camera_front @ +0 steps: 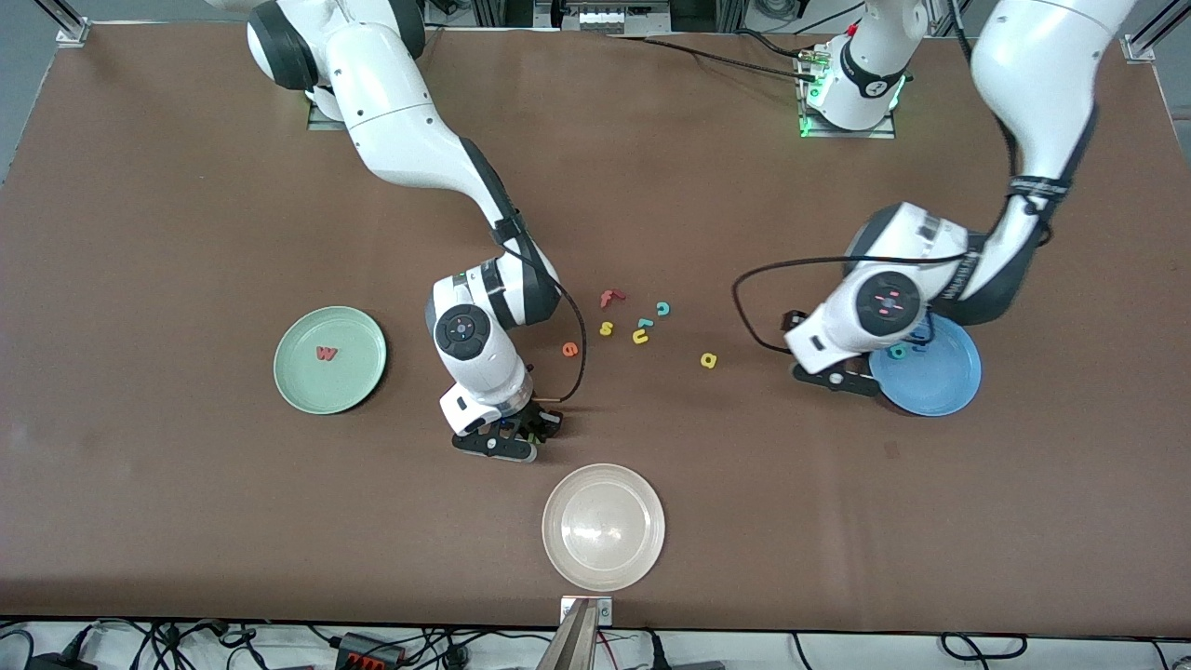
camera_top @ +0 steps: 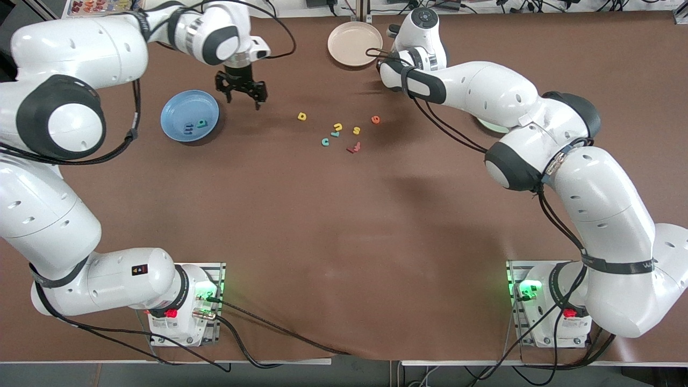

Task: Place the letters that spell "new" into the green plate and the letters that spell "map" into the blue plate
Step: 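Grasp the green u with the right gripper while the left gripper reaches yellow d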

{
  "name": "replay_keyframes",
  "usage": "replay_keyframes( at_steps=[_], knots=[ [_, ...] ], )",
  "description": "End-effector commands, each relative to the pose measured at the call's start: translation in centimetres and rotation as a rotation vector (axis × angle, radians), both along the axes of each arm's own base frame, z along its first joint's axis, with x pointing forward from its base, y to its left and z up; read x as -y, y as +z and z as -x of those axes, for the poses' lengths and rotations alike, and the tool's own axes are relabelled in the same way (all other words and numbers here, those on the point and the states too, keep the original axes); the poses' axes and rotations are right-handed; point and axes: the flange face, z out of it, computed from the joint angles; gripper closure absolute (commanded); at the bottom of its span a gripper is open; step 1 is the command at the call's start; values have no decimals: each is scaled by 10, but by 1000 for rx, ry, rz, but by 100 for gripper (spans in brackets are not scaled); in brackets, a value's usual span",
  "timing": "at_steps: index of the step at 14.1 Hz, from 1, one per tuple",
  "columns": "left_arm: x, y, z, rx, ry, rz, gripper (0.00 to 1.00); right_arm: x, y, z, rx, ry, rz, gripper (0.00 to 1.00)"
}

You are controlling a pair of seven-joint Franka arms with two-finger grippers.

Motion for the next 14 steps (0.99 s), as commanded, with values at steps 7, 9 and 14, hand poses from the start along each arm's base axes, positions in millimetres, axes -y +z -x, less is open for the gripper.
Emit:
replay_keyframes(
  at_steps=[7,9,14],
  knots=[
    [126,-52,17,124,12,156,0,-3,-13,-1,15,28,10,90],
    [128,-60,18,124,0,162,0,-3,-12,-1,14,28,10,94],
    [125,-79,14,175,-91,157,30,3,-2,1,-38,103,94,95]
  ],
)
